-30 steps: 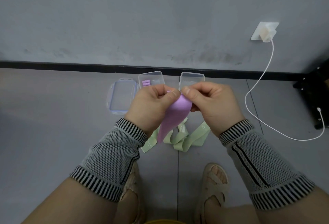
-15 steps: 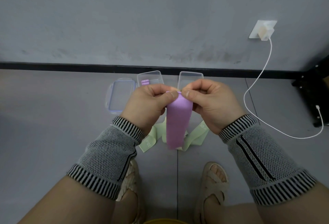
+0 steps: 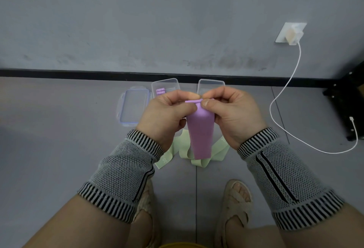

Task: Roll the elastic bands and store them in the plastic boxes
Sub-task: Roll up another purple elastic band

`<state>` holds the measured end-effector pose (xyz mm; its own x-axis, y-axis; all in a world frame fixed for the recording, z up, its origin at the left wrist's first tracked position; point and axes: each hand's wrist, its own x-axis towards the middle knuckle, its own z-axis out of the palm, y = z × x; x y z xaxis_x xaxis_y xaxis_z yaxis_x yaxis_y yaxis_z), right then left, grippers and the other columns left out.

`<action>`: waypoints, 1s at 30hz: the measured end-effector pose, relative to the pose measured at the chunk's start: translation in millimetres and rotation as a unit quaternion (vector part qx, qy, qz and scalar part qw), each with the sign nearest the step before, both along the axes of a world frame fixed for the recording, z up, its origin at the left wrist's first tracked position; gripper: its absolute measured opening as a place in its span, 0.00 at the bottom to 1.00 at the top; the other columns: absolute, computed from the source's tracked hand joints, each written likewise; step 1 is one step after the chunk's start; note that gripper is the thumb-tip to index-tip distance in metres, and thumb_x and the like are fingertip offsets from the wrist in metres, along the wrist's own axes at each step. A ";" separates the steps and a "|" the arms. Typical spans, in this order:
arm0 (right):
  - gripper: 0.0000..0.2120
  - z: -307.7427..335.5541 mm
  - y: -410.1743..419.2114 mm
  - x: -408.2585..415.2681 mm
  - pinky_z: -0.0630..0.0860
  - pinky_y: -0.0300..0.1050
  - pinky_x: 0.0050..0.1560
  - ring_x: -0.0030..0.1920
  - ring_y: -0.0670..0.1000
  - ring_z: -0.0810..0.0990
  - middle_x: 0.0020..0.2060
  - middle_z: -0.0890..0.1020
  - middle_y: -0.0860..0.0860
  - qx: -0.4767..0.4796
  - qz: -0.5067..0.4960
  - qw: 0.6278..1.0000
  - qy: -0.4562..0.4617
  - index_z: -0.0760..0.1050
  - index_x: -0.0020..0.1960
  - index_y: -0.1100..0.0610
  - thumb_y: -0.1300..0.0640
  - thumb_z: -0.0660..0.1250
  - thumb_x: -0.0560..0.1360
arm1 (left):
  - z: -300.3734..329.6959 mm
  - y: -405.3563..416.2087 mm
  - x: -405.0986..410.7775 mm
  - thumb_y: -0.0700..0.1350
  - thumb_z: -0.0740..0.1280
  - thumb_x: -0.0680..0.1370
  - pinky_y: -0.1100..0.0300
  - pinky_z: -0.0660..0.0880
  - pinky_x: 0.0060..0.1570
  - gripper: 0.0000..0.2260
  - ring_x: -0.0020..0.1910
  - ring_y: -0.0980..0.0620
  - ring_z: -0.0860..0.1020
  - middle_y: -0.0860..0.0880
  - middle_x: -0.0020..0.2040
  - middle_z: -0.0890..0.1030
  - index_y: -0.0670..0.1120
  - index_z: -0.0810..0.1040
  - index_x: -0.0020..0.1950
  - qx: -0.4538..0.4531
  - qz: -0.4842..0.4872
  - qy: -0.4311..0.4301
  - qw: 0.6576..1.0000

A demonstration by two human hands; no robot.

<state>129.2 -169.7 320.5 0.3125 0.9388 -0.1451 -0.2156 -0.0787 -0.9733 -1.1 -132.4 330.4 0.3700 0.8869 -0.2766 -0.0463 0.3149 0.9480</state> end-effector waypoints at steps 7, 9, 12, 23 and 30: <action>0.13 -1.1 0.3 -1.7 0.78 0.56 0.50 0.41 0.54 0.80 0.33 0.82 0.51 0.025 -0.013 0.999 -0.047 0.80 0.32 0.52 0.68 0.71 0.67 | -3.3 0.1 3.6 0.37 0.72 0.68 0.54 0.71 0.43 0.05 0.42 0.45 0.76 0.40 0.42 0.81 0.47 0.82 0.35 0.024 0.027 -0.012 0.999; 0.11 -2.8 0.2 -1.4 0.78 0.54 0.51 0.41 0.53 0.79 0.33 0.82 0.50 0.027 0.002 0.999 -0.040 0.80 0.34 0.51 0.67 0.71 0.67 | -4.0 1.1 3.5 0.33 0.70 0.72 0.55 0.73 0.44 0.08 0.42 0.46 0.77 0.43 0.40 0.81 0.45 0.80 0.37 0.032 0.034 -0.009 0.999; 0.10 -4.2 -0.4 0.4 0.78 0.51 0.51 0.42 0.52 0.80 0.35 0.82 0.51 0.022 0.018 0.999 -0.024 0.80 0.40 0.52 0.67 0.70 0.69 | -3.3 1.8 2.9 0.31 0.68 0.72 0.60 0.74 0.39 0.10 0.36 0.52 0.77 0.49 0.33 0.80 0.45 0.78 0.36 0.040 0.036 -0.010 0.998; 0.08 -3.8 -0.3 1.5 0.80 0.51 0.43 0.36 0.52 0.81 0.34 0.83 0.55 0.010 -0.017 0.997 -0.076 0.80 0.37 0.55 0.65 0.71 0.71 | -6.3 3.8 1.2 0.37 0.71 0.72 0.66 0.69 0.30 0.05 0.27 0.58 0.73 0.54 0.28 0.79 0.45 0.79 0.44 0.031 0.051 0.049 0.997; 0.11 -5.8 1.4 3.8 0.79 0.52 0.44 0.36 0.51 0.80 0.32 0.82 0.51 0.010 -0.045 0.996 -0.079 0.80 0.35 0.53 0.66 0.70 0.71 | -5.8 2.4 1.7 0.36 0.69 0.73 0.66 0.65 0.26 0.05 0.22 0.59 0.68 0.55 0.24 0.77 0.44 0.80 0.45 0.071 0.023 0.102 0.992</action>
